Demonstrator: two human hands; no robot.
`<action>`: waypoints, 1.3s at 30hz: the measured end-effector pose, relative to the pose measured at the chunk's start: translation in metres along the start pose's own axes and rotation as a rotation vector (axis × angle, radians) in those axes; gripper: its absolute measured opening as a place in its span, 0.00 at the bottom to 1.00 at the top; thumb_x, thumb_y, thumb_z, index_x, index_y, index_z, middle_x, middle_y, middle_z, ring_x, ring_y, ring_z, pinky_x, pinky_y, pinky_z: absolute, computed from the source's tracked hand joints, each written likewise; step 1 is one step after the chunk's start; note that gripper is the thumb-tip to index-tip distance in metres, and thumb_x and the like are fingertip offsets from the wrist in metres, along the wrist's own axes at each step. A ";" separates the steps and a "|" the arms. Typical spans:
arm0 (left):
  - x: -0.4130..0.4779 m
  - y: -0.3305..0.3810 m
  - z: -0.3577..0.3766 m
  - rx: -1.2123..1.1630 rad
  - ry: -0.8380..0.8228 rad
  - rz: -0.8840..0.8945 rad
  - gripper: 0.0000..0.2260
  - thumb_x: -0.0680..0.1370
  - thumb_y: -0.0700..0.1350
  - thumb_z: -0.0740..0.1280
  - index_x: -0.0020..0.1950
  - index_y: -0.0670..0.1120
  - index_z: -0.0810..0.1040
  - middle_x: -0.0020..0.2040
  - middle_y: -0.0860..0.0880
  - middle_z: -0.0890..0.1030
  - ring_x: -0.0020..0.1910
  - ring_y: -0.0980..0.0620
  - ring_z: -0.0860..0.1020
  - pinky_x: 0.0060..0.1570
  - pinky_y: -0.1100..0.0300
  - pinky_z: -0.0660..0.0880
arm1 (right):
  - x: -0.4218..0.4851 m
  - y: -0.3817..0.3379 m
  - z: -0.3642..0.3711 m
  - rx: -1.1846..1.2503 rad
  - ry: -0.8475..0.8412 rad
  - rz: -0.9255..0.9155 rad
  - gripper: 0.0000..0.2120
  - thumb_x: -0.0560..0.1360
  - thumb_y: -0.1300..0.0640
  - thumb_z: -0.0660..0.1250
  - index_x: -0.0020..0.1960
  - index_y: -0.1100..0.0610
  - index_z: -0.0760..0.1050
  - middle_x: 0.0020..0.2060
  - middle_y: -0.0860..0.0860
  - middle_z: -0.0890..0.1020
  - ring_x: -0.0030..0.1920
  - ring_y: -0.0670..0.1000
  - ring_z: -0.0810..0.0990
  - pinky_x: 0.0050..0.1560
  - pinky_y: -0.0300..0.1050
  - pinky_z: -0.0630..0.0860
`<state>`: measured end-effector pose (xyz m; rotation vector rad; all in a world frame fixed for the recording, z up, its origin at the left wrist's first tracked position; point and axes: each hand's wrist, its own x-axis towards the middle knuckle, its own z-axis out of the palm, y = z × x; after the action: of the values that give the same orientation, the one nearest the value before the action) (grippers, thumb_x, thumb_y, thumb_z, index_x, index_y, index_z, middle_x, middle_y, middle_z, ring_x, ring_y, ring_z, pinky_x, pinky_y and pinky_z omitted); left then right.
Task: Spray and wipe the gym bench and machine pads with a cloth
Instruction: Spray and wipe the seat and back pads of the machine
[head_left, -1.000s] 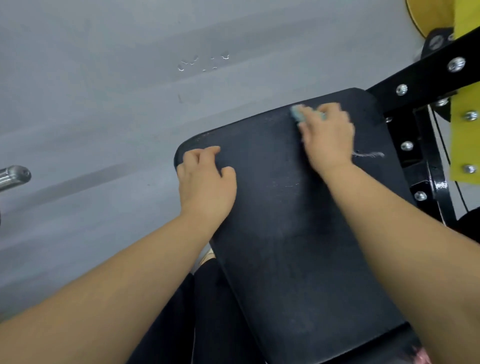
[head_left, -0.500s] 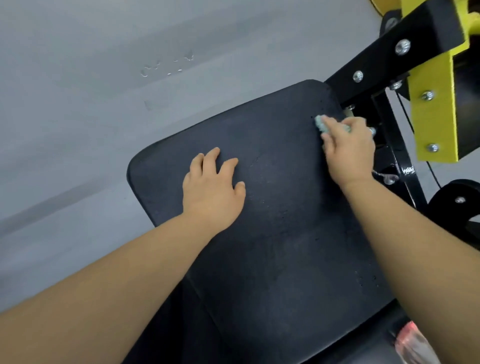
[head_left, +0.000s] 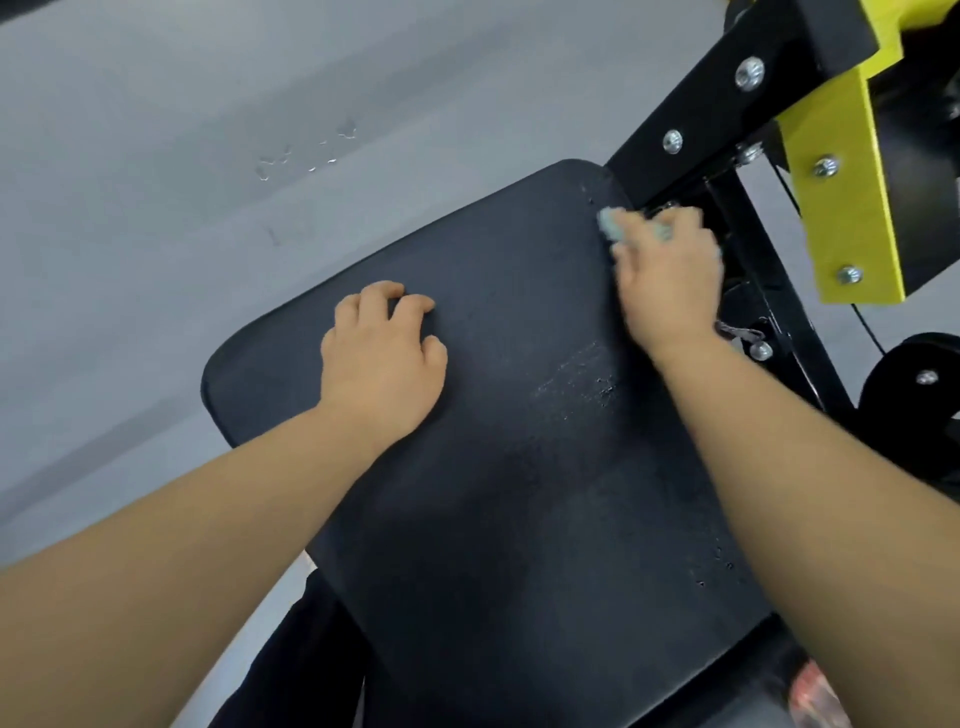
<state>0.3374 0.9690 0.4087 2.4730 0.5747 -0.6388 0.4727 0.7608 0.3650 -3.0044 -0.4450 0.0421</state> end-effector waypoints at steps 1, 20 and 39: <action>0.005 0.003 0.000 0.012 -0.003 0.020 0.18 0.80 0.48 0.56 0.70 0.52 0.66 0.72 0.51 0.60 0.71 0.47 0.55 0.67 0.50 0.57 | 0.011 0.006 0.000 0.003 -0.021 0.160 0.17 0.78 0.52 0.60 0.66 0.48 0.72 0.60 0.59 0.71 0.54 0.63 0.72 0.54 0.56 0.69; 0.051 0.000 -0.023 0.157 -0.174 0.133 0.18 0.77 0.50 0.59 0.67 0.53 0.66 0.67 0.50 0.63 0.65 0.44 0.61 0.61 0.52 0.62 | 0.045 -0.066 0.021 -0.065 -0.010 0.415 0.17 0.80 0.51 0.57 0.68 0.47 0.67 0.64 0.53 0.68 0.58 0.56 0.69 0.53 0.49 0.65; 0.062 -0.013 -0.037 0.081 -0.215 0.454 0.19 0.77 0.46 0.59 0.68 0.50 0.69 0.66 0.51 0.68 0.64 0.47 0.65 0.64 0.56 0.65 | -0.024 -0.116 0.021 0.014 -0.030 0.207 0.18 0.75 0.50 0.58 0.63 0.48 0.74 0.55 0.54 0.76 0.46 0.58 0.73 0.44 0.49 0.66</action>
<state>0.3924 1.0166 0.3978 2.4437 -0.0977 -0.7354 0.4150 0.8665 0.3573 -3.0264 -0.1342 0.1063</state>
